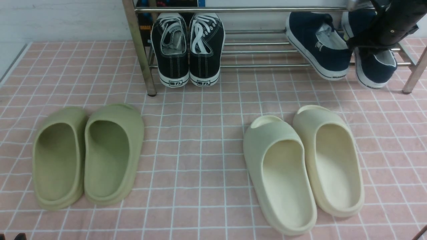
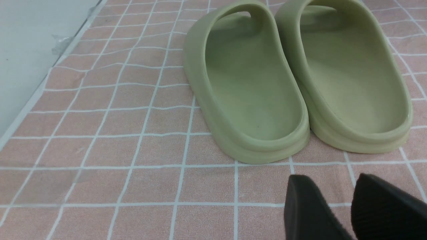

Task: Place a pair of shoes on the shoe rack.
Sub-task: Use the right arm to put a shoe into the shoe rack

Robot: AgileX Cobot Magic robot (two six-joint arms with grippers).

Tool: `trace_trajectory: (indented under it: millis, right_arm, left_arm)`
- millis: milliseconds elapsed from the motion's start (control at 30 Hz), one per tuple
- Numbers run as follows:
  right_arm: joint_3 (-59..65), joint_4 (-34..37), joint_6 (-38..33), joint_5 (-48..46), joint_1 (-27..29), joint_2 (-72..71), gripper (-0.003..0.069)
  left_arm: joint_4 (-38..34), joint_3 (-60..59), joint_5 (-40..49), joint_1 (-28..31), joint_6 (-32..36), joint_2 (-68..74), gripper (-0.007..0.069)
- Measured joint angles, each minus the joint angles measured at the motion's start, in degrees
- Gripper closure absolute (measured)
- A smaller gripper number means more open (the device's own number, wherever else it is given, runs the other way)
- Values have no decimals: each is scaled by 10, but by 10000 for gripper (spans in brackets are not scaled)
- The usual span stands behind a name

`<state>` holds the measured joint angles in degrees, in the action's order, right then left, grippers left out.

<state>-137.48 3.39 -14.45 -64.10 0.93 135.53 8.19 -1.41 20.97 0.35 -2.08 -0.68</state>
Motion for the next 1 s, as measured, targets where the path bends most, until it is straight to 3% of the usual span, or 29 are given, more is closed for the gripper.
trace_trajectory:
  millis: [133,400,533,633,733,1000]
  right_arm:
    - [-1,5,-21,4,0,0,547]
    - [-1,6,-27,-46,1,-24,338]
    - [-1,3,-21,-71,1,-55,312]
    - [32,-8,6,-72,1,-96,339]
    - [91,-13,15,-72,1,-135,410]
    - [267,-51,21,-67,2,-187,669]
  left_arm:
    - [0,0,0,0,0,0,384]
    - [0,0,0,0,0,0,384]
    - [0,0,0,0,0,0,384]
    - [0,0,0,0,0,0,384]
    - [0,0,0,0,0,0,384]
    - [0,0,0,0,0,0,384]
